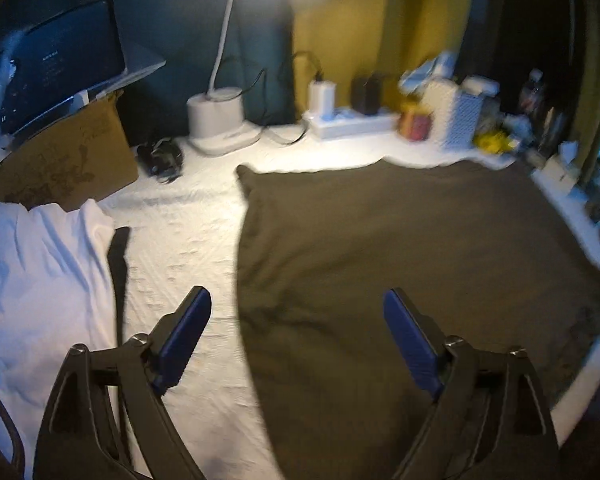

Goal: Fold small clothes

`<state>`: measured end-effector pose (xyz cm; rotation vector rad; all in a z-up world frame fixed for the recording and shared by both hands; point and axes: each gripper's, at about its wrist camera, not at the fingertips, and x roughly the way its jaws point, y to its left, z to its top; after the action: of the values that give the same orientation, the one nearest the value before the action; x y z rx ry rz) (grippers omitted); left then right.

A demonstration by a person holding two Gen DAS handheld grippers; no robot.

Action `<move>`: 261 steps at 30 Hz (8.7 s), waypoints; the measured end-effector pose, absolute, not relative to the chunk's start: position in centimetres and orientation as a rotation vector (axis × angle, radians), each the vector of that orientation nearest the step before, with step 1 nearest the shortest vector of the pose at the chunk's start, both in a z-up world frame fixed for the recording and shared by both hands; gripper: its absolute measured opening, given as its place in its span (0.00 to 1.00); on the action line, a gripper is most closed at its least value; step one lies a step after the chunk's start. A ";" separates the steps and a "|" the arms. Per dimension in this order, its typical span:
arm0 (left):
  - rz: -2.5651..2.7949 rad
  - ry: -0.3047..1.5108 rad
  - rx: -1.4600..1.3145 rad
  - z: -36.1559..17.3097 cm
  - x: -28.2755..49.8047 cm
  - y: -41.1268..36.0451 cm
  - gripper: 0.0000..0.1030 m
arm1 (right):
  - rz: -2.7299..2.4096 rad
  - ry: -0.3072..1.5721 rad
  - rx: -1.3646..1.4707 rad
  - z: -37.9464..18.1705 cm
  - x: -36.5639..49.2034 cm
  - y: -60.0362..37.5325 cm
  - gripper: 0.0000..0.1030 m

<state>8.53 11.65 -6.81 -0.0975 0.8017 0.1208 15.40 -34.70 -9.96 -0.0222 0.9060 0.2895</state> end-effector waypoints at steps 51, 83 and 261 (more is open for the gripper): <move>0.121 0.828 -0.229 -8.0 10.5 11.2 0.85 | 0.288 0.907 0.194 -13.3 19.8 -29.4 0.74; 0.098 0.785 -0.260 -8.8 12.8 14.5 0.85 | 0.482 0.840 0.007 -10.0 24.0 -21.4 0.12; -0.085 0.921 -0.079 -11.7 23.0 18.9 0.18 | 0.724 0.873 -0.082 -13.3 36.0 -3.8 0.14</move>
<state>23.05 18.90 -11.72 -0.0793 0.9215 -0.0846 36.03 -3.75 -13.29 -0.0821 0.8734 0.7241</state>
